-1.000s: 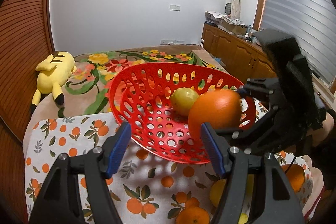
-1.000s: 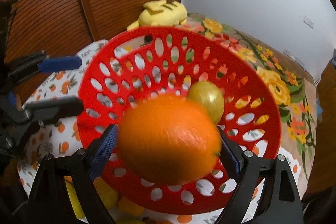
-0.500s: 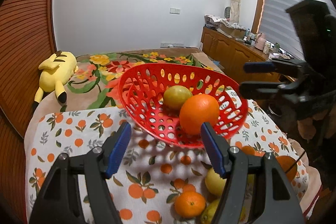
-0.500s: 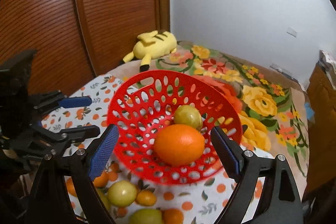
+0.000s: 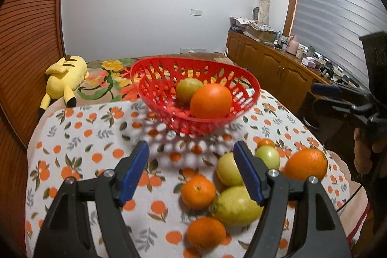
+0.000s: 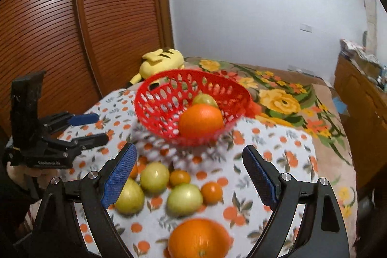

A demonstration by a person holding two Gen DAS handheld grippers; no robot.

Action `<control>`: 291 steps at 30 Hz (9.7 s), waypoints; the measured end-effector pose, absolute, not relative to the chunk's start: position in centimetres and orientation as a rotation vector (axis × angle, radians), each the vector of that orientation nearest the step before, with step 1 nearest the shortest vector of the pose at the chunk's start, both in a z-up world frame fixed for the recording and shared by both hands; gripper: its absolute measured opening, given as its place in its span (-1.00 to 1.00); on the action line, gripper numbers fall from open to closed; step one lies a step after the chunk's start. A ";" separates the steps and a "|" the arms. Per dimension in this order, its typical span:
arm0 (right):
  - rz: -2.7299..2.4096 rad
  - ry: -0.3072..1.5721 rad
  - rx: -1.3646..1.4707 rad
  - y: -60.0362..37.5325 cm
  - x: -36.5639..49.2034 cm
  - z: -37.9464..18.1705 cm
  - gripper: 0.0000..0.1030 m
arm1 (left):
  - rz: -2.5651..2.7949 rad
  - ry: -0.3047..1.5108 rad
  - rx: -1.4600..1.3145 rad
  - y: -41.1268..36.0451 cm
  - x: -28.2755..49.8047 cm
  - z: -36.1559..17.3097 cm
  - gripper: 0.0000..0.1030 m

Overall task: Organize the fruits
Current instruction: 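Move the left gripper to a tangerine while the right gripper grasps another large orange, then close the left gripper on the tangerine and lift it, then carry the tangerine and large orange over the red basket with both grippers, then open both grippers to release the tangerine and orange into the basket, then move the left gripper to a yellow pomelo while the right gripper approaches a pale green grapefruit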

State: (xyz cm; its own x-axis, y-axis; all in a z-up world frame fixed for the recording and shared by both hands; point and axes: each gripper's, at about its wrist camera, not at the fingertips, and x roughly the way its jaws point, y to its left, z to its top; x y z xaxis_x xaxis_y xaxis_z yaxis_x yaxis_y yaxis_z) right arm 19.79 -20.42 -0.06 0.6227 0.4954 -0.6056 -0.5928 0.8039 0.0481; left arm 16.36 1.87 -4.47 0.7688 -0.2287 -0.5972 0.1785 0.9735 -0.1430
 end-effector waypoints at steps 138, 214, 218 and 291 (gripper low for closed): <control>0.574 0.674 -0.079 -22.1 15.3 -5.6 0.60 | -0.225 0.648 -0.100 1.4 12.8 -5.3 -0.14; 0.586 0.712 -0.278 -13.6 33.4 -3.6 0.60 | -0.215 0.644 -0.111 4.2 26.6 -4.9 0.07; 0.552 0.714 -0.282 -13.6 34.7 -3.7 0.60 | -0.220 0.637 -0.116 4.3 26.5 -4.9 0.07; 0.533 0.752 -0.104 -19.5 19.0 -8.5 0.43 | -0.250 0.733 -0.062 0.1 14.4 -7.7 0.19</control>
State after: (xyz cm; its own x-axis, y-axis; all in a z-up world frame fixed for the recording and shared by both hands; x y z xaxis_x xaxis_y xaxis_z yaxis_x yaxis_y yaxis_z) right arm 18.99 -19.47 -8.46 0.6052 0.4232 -0.6742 -0.4960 0.8629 0.0965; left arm 14.42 0.06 -7.70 0.7150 -0.2473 -0.6540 0.2039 0.9684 -0.1433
